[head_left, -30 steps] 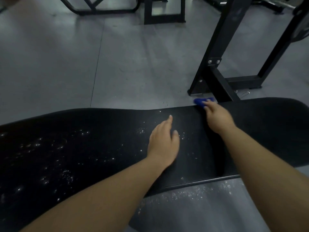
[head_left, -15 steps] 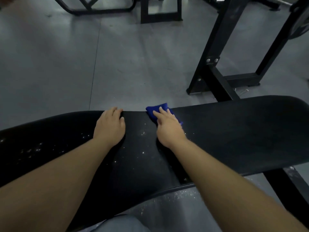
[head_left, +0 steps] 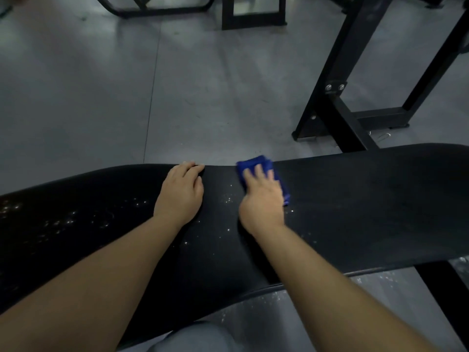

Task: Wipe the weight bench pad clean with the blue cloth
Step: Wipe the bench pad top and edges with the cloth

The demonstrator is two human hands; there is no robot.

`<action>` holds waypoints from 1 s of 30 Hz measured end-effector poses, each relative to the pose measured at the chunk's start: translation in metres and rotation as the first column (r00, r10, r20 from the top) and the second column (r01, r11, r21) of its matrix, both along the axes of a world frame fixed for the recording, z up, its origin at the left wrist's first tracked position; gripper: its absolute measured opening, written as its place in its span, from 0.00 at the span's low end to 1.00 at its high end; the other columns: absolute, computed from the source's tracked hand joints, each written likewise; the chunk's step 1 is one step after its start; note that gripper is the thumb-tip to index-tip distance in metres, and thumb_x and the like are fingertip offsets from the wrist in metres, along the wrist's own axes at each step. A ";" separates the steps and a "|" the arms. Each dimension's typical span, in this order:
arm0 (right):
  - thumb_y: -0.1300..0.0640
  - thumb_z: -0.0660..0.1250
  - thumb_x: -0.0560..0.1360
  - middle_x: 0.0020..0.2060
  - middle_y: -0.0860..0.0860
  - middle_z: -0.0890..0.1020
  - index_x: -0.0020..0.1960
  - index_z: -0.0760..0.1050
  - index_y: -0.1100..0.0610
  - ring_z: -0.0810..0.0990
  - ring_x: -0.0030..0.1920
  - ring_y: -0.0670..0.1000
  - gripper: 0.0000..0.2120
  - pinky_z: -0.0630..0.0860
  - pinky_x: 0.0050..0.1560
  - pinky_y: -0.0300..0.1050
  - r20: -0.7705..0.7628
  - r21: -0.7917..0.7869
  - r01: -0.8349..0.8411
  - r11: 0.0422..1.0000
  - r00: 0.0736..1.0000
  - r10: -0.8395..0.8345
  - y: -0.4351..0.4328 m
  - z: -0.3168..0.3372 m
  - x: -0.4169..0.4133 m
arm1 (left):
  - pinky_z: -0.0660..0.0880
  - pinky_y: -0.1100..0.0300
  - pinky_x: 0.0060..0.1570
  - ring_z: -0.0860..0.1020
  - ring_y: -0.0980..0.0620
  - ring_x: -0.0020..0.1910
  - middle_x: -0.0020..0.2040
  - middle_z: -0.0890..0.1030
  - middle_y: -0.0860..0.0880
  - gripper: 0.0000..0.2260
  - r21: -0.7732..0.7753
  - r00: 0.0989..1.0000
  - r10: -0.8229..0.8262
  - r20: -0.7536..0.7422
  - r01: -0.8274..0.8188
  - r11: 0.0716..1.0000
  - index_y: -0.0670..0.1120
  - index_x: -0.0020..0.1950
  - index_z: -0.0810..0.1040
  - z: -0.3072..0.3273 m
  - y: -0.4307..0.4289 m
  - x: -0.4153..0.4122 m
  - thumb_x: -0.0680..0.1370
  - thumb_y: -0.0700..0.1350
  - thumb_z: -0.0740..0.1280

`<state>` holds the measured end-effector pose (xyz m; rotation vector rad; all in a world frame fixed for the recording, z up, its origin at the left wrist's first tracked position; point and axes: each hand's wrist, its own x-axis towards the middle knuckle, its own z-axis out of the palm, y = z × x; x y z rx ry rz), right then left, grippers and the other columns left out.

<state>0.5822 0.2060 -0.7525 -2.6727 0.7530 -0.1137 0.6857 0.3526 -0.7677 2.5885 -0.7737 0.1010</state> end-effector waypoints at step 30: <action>0.62 0.57 0.77 0.74 0.54 0.64 0.70 0.70 0.54 0.57 0.75 0.56 0.21 0.50 0.74 0.51 0.081 0.158 0.360 0.919 0.923 -0.376 -0.098 -0.004 -0.111 | 0.59 0.51 0.69 0.66 0.47 0.68 0.68 0.72 0.47 0.17 0.003 0.998 -0.050 0.031 0.050 0.999 0.51 0.68 0.73 -0.004 0.003 0.002 0.80 0.48 0.58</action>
